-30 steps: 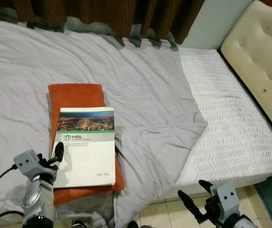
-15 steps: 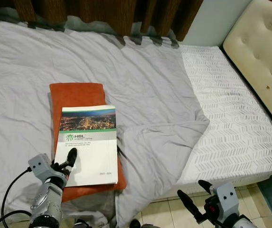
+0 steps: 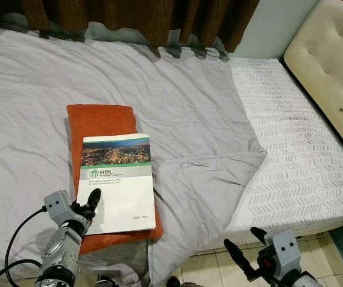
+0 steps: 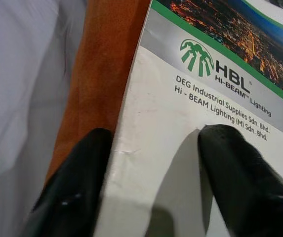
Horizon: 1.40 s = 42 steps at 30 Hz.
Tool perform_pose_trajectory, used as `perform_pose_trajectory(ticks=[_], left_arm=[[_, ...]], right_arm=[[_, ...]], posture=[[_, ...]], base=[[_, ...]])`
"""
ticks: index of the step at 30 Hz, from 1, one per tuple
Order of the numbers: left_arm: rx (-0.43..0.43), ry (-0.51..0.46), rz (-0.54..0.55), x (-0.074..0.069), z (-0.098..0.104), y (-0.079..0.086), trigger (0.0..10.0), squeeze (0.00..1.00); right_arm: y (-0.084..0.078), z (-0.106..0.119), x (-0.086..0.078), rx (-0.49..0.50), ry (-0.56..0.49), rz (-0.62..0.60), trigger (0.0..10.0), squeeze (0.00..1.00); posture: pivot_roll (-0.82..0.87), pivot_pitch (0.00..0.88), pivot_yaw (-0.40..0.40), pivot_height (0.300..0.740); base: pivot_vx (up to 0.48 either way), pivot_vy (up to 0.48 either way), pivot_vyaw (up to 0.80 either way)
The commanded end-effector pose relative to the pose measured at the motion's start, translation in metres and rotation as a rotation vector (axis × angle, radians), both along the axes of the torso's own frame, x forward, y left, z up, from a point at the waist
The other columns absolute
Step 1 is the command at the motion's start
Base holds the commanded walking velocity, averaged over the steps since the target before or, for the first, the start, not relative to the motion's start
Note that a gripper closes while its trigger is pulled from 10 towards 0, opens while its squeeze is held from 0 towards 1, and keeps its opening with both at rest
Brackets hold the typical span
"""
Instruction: Clean up the room
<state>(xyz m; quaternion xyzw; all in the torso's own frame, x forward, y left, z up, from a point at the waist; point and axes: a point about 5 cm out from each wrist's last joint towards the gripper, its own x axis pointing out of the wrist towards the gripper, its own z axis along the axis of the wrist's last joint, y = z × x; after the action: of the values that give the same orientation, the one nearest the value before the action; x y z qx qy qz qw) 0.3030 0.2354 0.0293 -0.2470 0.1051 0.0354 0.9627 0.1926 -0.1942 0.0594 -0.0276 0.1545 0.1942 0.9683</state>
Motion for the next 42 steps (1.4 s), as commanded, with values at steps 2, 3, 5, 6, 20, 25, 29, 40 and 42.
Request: perform_pose_trajectory(ticks=[2,3,5,6,20,25,29,40,42], left_arm=[[-0.027,0.120,-0.093,-0.010,-0.022,-0.022,0.0,0.00],[-0.034,0.126,-0.106,-0.010,-0.022,-0.023,0.0,0.00],[-0.040,0.125,-0.118,-0.010,-0.023,-0.025,0.0,0.00],[-0.042,0.129,-0.143,-0.010,-0.023,-0.027,0.0,0.00],[0.041,-0.015,-0.149,-0.001,0.000,-0.007,0.0,0.00],[0.132,-0.107,-0.135,0.007,0.023,0.011,0.0,0.00],[0.234,-0.184,-0.115,0.013,0.044,0.022,0.0,0.00],[0.536,-0.354,-0.291,0.000,0.071,-0.039,0.0,0.00],[0.562,-0.375,-0.312,-0.004,0.074,-0.047,0.0,0.00]], right_arm=[[-0.006,-0.004,-0.005,-0.012,0.031,-0.032,10.0,0.00],[-0.006,-0.005,-0.005,-0.010,0.032,-0.034,10.0,0.00],[-0.006,-0.006,-0.005,-0.009,0.033,-0.036,10.0,0.00],[-0.005,-0.006,-0.004,-0.005,0.033,-0.038,10.0,0.00],[0.000,-0.010,0.016,0.013,-0.005,-0.063,10.0,0.00],[0.007,-0.011,0.034,0.032,-0.037,-0.077,10.0,0.00],[0.012,-0.010,0.046,0.046,-0.063,-0.081,10.0,0.00],[0.001,0.016,0.065,0.053,-0.247,-0.258,10.0,0.00],[-0.002,0.019,0.065,0.057,-0.269,-0.296,10.0,0.00]], posture=[[-0.18,0.262,-0.211,0.740],[-0.17,0.258,-0.207,0.740],[-0.17,0.258,-0.207,0.740],[-0.17,0.255,-0.203,0.740],[-0.11,0.162,-0.145,0.740],[-0.07,0.109,-0.126,0.740],[-0.03,0.065,-0.113,0.740],[0.02,0.000,-0.078,0.740],[0.03,0.000,-0.070,0.740]], base=[[0.000,0.000,0.00],[0.000,0.000,0.00],[0.000,0.000,0.00],[0.000,0.000,0.00],[0.000,0.000,0.00],[0.000,0.000,0.00],[0.000,0.000,0.00],[0.000,0.000,0.00],[0.000,0.000,0.00]])
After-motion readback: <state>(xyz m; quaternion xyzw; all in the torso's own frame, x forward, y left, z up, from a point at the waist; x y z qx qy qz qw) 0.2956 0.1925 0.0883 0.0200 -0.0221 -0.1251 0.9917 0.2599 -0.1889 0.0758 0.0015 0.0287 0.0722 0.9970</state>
